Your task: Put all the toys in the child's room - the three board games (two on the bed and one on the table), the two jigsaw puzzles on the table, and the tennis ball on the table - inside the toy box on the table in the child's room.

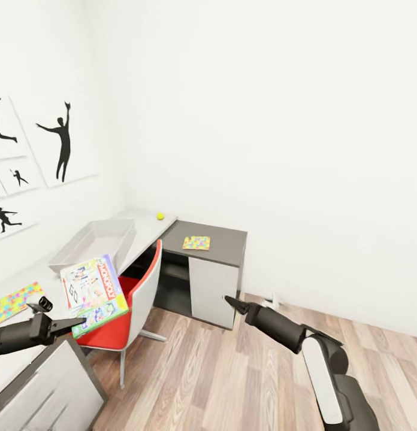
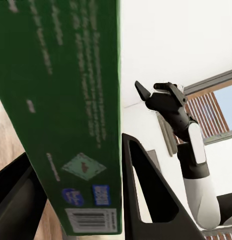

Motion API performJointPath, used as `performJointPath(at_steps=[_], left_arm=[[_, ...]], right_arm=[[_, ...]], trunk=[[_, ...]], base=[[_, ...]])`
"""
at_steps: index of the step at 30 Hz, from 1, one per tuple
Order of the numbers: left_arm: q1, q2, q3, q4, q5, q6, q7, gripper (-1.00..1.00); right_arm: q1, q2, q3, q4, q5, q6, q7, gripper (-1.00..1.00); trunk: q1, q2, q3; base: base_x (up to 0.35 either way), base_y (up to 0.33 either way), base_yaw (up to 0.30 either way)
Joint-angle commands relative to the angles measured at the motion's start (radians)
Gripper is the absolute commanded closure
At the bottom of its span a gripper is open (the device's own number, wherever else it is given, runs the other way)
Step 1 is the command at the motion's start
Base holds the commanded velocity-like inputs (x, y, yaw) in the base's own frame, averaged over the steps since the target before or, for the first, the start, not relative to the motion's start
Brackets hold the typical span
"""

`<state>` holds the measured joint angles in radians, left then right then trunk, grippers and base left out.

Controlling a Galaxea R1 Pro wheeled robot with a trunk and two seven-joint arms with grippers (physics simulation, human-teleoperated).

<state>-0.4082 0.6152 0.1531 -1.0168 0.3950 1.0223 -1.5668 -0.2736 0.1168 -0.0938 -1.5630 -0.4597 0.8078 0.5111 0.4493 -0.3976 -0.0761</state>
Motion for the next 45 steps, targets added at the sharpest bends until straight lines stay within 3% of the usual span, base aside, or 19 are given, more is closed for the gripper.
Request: performJointPath(at_steps=[1, 4, 7, 9, 15, 26, 45], left_arm=[[-0.001, 0.003, 0.001, -0.001, 0.002, 0.010, -0.004, 1.00], [-0.001, 0.019, 0.010, -0.006, 0.005, 0.011, -0.004, 1.00], [-0.001, 0.021, 0.016, -0.069, 0.016, 0.018, -0.004, 1.00], [-0.001, 0.017, 0.015, -0.105, 0.022, 0.019, -0.004, 1.00], [-0.001, -0.034, 0.013, -0.174, 0.026, 0.019, -0.004, 1.00], [-0.001, -0.036, 0.013, -0.177, 0.027, 0.019, -0.004, 1.00], [-0.001, -0.037, 0.013, -0.177, 0.027, 0.019, -0.004, 1.00]], right_arm=[[-0.001, 0.000, -0.007, -0.001, 0.000, 0.009, 0.068, -1.00], [-0.001, -0.017, -0.030, -0.001, 0.001, 0.009, 0.254, -1.00], [-0.001, -0.027, -0.051, 0.001, 0.001, 0.001, 0.331, -1.00], [-0.002, -0.029, -0.057, 0.002, 0.001, 0.000, 0.345, -1.00], [-0.002, -0.028, -0.103, 0.010, 0.011, -0.009, 0.356, -1.00], [-0.003, -0.022, -0.110, 0.011, 0.016, -0.012, 0.354, -1.00], [-0.003, -0.017, -0.101, 0.011, 0.016, -0.012, 0.341, -1.00]], trunk=[[0.001, -0.002, -0.003], [0.001, -0.002, -0.004], [0.001, -0.002, -0.005], [0.001, -0.002, -0.006], [0.001, -0.002, -0.007], [0.001, -0.002, -0.007], [0.001, -0.002, 0.004]], base=[[0.023, 0.000, 0.276], [0.010, 0.000, 0.270], [0.003, 0.000, 0.238], [0.004, 0.000, 0.217], [0.157, 0.000, 0.074], [0.298, 0.000, 0.027], [0.295, -0.087, 0.227]])
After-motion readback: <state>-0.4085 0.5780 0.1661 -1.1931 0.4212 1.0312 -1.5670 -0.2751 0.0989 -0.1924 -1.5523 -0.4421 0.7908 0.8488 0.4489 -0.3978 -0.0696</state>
